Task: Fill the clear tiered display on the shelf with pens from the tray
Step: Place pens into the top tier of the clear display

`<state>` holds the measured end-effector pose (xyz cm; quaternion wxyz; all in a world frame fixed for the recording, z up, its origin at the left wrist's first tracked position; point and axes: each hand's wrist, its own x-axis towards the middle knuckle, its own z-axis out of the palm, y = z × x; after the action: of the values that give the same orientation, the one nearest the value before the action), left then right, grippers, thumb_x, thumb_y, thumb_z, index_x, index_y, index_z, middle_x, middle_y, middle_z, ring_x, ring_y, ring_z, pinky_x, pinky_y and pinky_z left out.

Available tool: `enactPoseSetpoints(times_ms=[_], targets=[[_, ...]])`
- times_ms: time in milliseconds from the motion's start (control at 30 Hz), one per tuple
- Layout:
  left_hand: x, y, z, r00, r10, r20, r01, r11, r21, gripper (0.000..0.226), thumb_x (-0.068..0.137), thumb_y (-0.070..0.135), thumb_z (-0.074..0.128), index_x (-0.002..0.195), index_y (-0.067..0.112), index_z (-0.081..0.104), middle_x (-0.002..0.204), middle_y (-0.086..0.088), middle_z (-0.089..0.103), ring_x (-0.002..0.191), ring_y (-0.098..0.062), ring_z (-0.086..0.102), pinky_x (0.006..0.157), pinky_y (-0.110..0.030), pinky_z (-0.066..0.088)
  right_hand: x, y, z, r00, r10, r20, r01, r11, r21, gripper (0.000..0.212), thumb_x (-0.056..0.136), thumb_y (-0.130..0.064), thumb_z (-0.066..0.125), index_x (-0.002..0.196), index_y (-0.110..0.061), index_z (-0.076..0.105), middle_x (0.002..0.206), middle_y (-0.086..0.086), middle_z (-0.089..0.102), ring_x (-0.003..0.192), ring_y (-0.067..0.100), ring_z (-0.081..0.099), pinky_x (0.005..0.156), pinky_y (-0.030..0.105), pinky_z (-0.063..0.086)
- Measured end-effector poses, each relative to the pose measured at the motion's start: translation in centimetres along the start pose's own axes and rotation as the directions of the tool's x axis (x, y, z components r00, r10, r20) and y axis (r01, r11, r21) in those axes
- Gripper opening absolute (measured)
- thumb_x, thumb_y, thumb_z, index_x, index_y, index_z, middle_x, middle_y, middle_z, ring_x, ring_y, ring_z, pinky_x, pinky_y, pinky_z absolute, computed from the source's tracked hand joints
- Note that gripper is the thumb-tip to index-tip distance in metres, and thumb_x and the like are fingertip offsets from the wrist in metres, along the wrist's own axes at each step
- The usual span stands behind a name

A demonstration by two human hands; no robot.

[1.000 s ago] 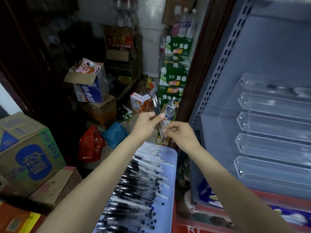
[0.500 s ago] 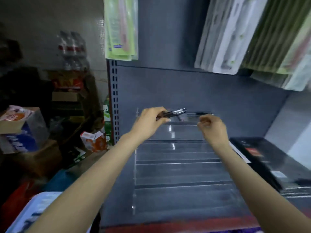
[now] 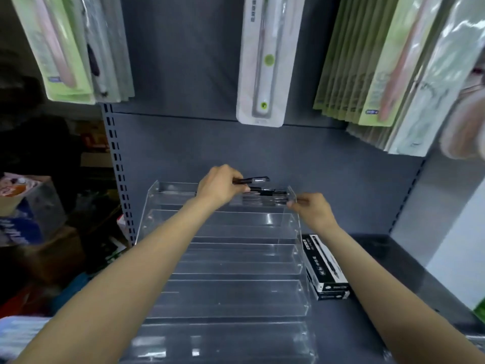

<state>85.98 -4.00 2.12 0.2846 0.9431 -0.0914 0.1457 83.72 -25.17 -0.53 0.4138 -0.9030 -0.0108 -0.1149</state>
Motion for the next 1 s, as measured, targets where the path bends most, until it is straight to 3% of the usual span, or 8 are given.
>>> enactPoseSetpoints(times_ms=[133,267,400,667,833,900,933,1000], targets=[[1.4,0.6,0.5,0.997,-0.032,0.074,0.035,0.999,-0.041,0.031,0.081,0.032,0.071,0.055,0.025,0.055,0.057,0.005,0.052,0.064,-0.016,0.052,0.062,-0.027,0.039,0.6,0.5,-0.1,1.000,-0.026,0.015,0.025,0.999,0.025,0.025,0.089,-0.015,0.061,0.111,-0.003,0.066,0.109,0.012,0.068,0.089,0.016,0.058,0.078,0.022,0.041],[2.3,1.2,0.8,0.992,-0.011,0.126,0.013,1.000,-0.017,0.021,0.079,0.030,0.073,0.077,0.010,0.069,0.062,0.001,0.054,0.068,-0.017,0.052,0.063,-0.028,0.041,1.1,0.8,0.0,1.000,-0.028,-0.006,0.028,0.998,0.051,0.031,0.088,-0.016,0.063,0.117,-0.004,0.064,0.114,0.010,0.067,0.104,0.018,0.061,0.081,0.017,0.038],[2.3,1.5,1.1,0.992,0.012,0.129,-0.020,0.998,0.061,0.014,0.079,0.031,0.073,0.084,0.018,0.070,0.064,0.007,0.053,0.072,-0.017,0.052,0.064,-0.026,0.039,1.2,0.9,0.4,1.000,-0.007,-0.028,0.009,0.997,0.080,0.030,0.087,-0.015,0.064,0.116,-0.004,0.065,0.112,0.011,0.068,0.105,0.019,0.061,0.082,0.018,0.039],[2.2,2.0,1.9,0.996,0.039,0.079,-0.053,0.982,0.180,0.020,0.080,0.029,0.072,0.096,0.017,0.072,0.093,-0.003,0.068,0.091,-0.021,0.059,0.072,-0.028,0.046,1.0,1.0,0.5,0.999,0.004,-0.051,0.001,0.994,0.113,0.028,0.088,-0.013,0.063,0.114,-0.004,0.065,0.110,0.011,0.068,0.099,0.017,0.061,0.081,0.016,0.038],[1.9,1.6,1.3,0.993,0.060,0.104,-0.067,0.996,0.066,0.019,0.083,0.030,0.069,0.075,0.014,0.064,0.077,-0.002,0.060,0.086,-0.025,0.058,0.073,-0.032,0.046,0.9,0.9,0.7,0.998,0.014,-0.055,-0.007,0.992,0.124,0.028,0.089,-0.013,0.062,0.116,-0.005,0.064,0.110,0.011,0.068,0.103,0.019,0.061,0.083,0.017,0.039],[1.7,1.5,1.0,0.991,0.080,0.110,-0.085,0.996,0.038,0.024,0.088,0.033,0.060,0.069,0.019,0.057,0.079,-0.003,0.055,0.096,-0.029,0.055,0.074,-0.030,0.040,0.8,0.9,0.6,0.999,0.005,-0.052,0.002,0.992,0.122,0.027,0.089,-0.013,0.062,0.114,-0.005,0.065,0.109,0.011,0.068,0.101,0.018,0.062,0.082,0.017,0.039],[1.6,1.5,0.8,0.990,0.063,0.126,-0.068,0.997,0.035,0.022,0.092,0.034,0.053,0.076,0.019,0.057,0.089,-0.006,0.054,0.105,-0.030,0.049,0.078,-0.030,0.036,0.8,0.9,0.6,0.999,0.002,-0.054,0.004,0.992,0.124,0.027,0.089,-0.013,0.062,0.114,-0.005,0.065,0.109,0.011,0.068,0.099,0.016,0.061,0.081,0.017,0.039],[1.3,1.6,0.5,0.980,0.007,0.200,-0.015,0.999,0.037,0.029,0.097,0.031,0.035,0.111,0.016,0.054,0.117,-0.012,0.046,0.120,-0.028,0.034,0.087,-0.033,0.030,0.8,0.9,0.6,0.998,0.004,-0.062,0.004,0.992,0.126,0.027,0.088,-0.012,0.062,0.114,-0.004,0.065,0.109,0.011,0.068,0.099,0.016,0.061,0.082,0.018,0.039]])
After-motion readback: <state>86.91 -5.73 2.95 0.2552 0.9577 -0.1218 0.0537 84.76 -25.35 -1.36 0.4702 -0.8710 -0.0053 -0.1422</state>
